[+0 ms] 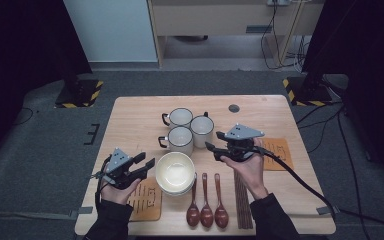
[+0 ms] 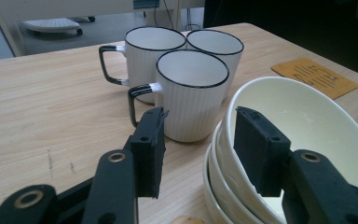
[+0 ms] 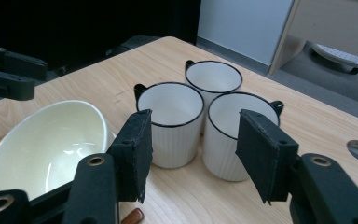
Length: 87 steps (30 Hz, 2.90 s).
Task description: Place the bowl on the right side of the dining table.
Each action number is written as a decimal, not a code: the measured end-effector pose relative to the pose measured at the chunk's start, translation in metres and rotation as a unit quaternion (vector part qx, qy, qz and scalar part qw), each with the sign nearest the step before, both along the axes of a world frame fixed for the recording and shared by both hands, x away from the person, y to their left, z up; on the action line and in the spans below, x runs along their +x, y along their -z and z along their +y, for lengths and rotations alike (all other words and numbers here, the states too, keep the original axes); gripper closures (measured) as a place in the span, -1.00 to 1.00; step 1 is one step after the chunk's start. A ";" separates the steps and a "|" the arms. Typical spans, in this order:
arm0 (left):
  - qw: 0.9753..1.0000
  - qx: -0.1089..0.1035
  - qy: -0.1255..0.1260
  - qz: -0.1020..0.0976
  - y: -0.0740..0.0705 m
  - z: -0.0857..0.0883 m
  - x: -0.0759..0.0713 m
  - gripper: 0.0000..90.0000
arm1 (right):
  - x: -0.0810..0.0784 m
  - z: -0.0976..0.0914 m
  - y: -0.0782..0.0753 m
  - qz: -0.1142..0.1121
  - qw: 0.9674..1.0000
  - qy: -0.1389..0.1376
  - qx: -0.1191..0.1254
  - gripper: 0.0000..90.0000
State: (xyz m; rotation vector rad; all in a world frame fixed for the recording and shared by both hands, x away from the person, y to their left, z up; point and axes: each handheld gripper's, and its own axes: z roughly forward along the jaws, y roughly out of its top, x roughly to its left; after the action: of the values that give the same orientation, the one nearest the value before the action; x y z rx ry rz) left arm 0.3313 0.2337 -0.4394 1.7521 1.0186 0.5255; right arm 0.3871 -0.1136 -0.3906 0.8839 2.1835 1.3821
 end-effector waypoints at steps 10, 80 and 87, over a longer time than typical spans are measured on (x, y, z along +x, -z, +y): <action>1.000 0.002 0.013 0.007 0.003 -0.008 0.002 0.20 | -0.001 0.019 0.000 0.008 1.000 -0.023 0.016 0.08; 0.999 0.028 0.024 0.027 0.018 -0.028 0.009 0.74 | -0.004 0.079 0.068 0.077 0.997 -0.019 -0.010 0.82; 0.999 0.007 0.030 0.030 0.018 -0.029 0.010 0.61 | -0.003 0.077 0.063 0.074 0.997 -0.028 -0.002 0.83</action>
State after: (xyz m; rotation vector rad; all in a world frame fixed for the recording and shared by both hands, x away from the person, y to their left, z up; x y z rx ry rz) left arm 0.3416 0.2049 -0.4578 1.8143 1.0032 0.4459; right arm 0.3836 -0.0367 -0.4533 0.9570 2.3371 1.3779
